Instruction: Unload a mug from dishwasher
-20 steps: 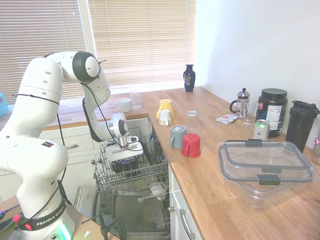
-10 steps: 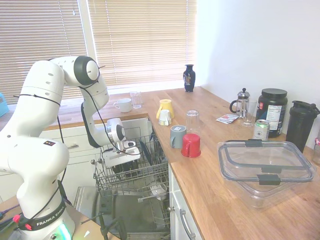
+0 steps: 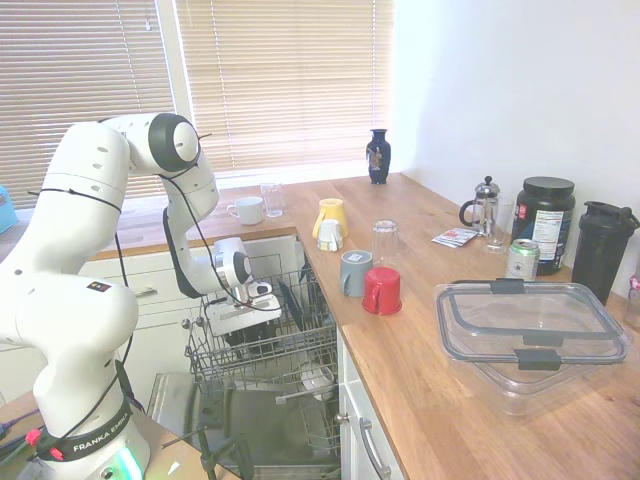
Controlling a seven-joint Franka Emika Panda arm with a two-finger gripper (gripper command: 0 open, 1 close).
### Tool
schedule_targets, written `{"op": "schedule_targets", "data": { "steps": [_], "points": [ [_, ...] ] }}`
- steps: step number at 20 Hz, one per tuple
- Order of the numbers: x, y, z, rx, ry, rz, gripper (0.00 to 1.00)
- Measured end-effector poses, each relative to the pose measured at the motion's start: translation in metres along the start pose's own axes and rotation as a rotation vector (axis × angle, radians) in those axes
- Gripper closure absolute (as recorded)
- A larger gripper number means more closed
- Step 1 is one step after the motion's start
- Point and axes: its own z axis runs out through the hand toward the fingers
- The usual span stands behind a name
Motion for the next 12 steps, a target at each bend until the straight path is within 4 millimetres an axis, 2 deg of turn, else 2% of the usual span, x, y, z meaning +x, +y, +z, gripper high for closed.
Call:
{"op": "schedule_targets", "data": {
  "steps": [12],
  "points": [
    [0.0031, 0.0045, 0.0025, 0.033, -0.013, 0.033, 1.00]
  ]
}}
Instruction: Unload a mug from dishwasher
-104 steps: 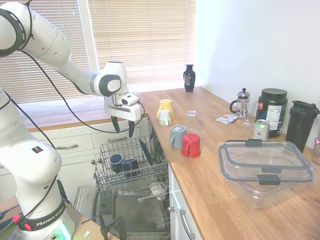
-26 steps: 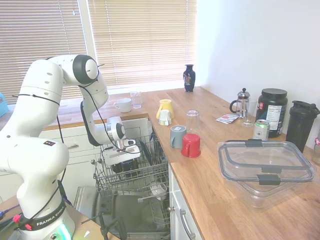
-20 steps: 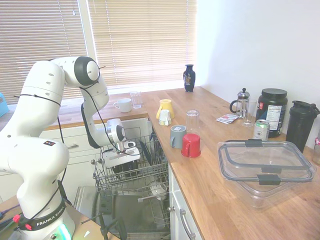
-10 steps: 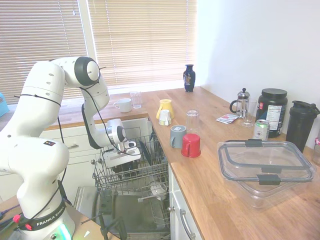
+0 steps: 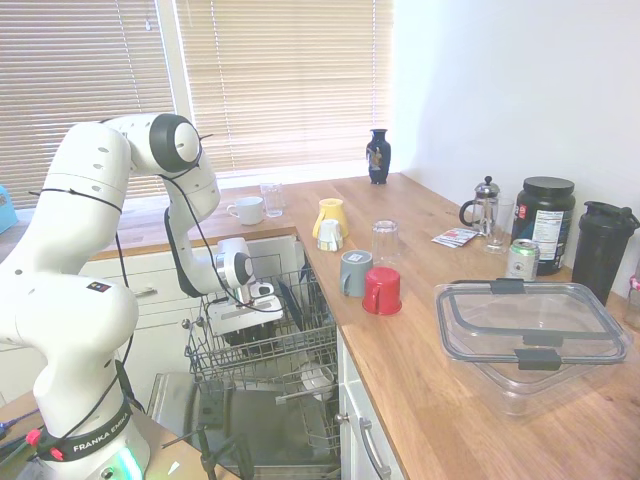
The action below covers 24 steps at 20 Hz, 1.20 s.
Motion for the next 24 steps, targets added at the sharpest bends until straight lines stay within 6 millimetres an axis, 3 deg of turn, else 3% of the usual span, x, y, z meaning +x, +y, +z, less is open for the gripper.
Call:
{"op": "schedule_targets", "data": {
  "steps": [17, 24],
  "points": [
    [0.009, 0.004, -0.001, 0.029, 0.007, 0.037, 1.00],
    [0.013, 0.005, -0.019, 0.043, 0.021, 0.056, 1.00]
  ]
}}
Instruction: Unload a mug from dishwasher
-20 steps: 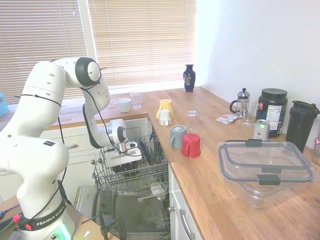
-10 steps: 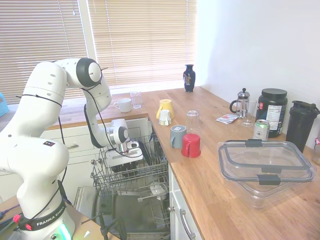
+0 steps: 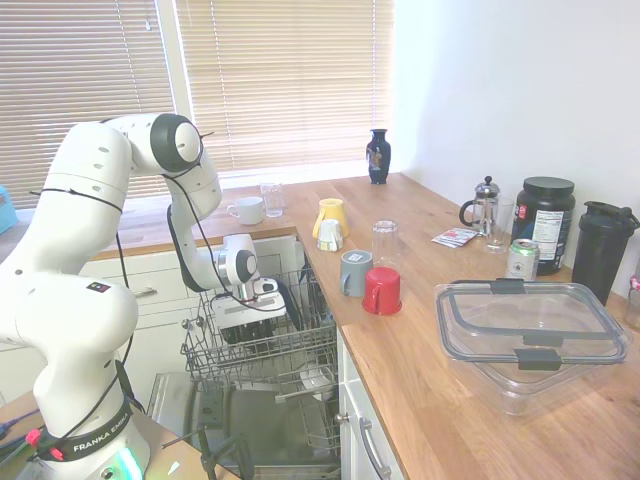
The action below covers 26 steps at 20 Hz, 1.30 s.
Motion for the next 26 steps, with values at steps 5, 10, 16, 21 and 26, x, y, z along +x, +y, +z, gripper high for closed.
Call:
{"op": "schedule_targets", "data": {
  "steps": [5, 10, 16, 21, 26],
  "points": [
    [0.003, 0.003, -0.029, -0.002, 0.012, 0.006, 1.00],
    [0.006, 0.000, -0.080, 0.011, 0.051, 0.004, 1.00],
    [0.019, 0.008, -0.114, 0.014, 0.082, 0.025, 1.00],
    [0.025, 0.021, -0.122, 0.019, 0.096, 0.046, 1.00],
    [0.026, 0.029, -0.149, 0.026, 0.128, 0.058, 1.00]
  ]
}}
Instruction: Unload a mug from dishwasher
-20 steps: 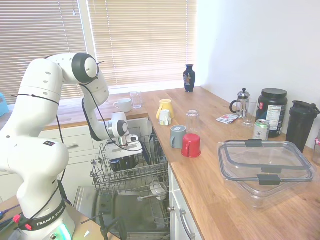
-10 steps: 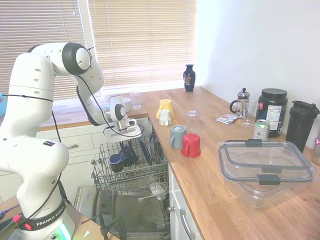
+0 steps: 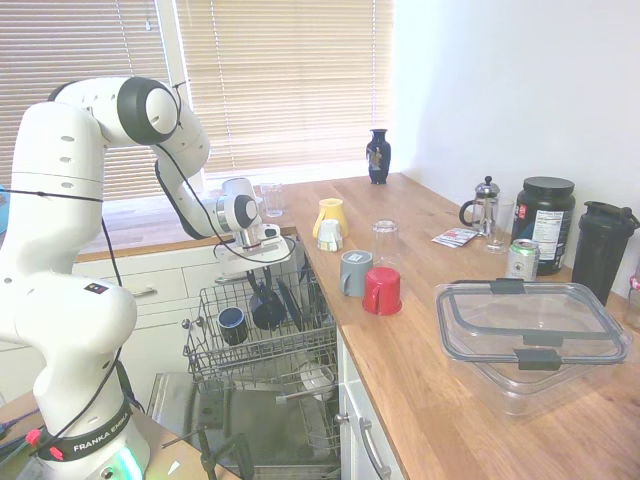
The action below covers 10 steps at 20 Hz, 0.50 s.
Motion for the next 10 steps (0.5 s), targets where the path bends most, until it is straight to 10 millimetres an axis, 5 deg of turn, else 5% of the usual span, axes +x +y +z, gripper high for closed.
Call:
{"op": "schedule_targets", "data": {
  "steps": [10],
  "points": [
    [0.002, 0.020, -0.073, 0.013, 0.043, 0.024, 1.00]
  ]
}}
